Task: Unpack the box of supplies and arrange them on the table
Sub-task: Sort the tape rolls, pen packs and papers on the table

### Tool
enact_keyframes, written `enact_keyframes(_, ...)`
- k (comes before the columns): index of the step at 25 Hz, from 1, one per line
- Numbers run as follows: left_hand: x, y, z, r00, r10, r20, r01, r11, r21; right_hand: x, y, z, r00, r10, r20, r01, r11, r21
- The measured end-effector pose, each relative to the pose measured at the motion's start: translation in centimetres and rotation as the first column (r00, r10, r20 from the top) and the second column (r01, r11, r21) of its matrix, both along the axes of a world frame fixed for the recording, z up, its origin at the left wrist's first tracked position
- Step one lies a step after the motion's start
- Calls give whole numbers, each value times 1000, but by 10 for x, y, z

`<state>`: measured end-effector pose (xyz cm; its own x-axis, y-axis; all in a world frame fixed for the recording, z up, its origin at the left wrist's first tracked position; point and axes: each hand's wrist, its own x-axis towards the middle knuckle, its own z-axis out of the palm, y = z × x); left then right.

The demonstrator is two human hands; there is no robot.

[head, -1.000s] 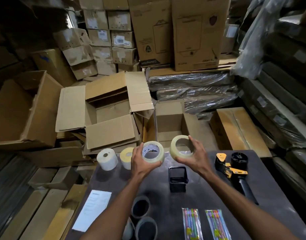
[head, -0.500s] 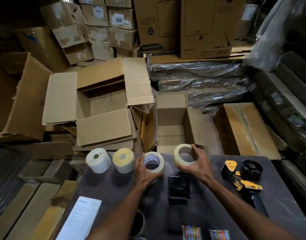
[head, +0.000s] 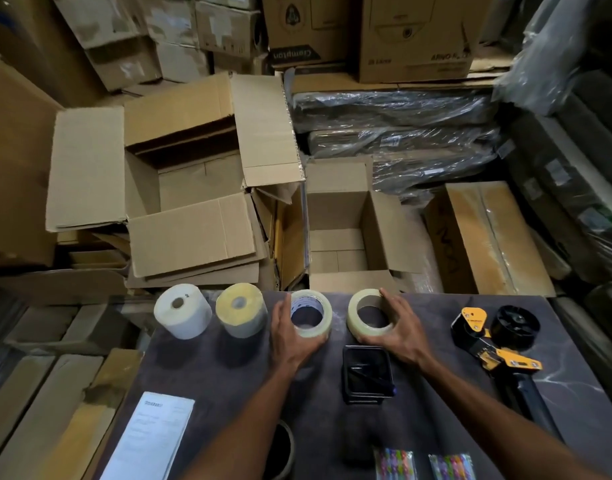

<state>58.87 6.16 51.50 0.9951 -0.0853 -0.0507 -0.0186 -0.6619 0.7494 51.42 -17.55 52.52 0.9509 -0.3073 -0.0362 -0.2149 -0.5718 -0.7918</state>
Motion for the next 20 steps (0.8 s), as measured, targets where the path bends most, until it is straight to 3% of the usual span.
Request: enact_keyframes(20, -3, -1, -1, 999, 2, 37, 0, 999, -51, 3, -5, -10, 997, 82, -16, -82, 995, -50)
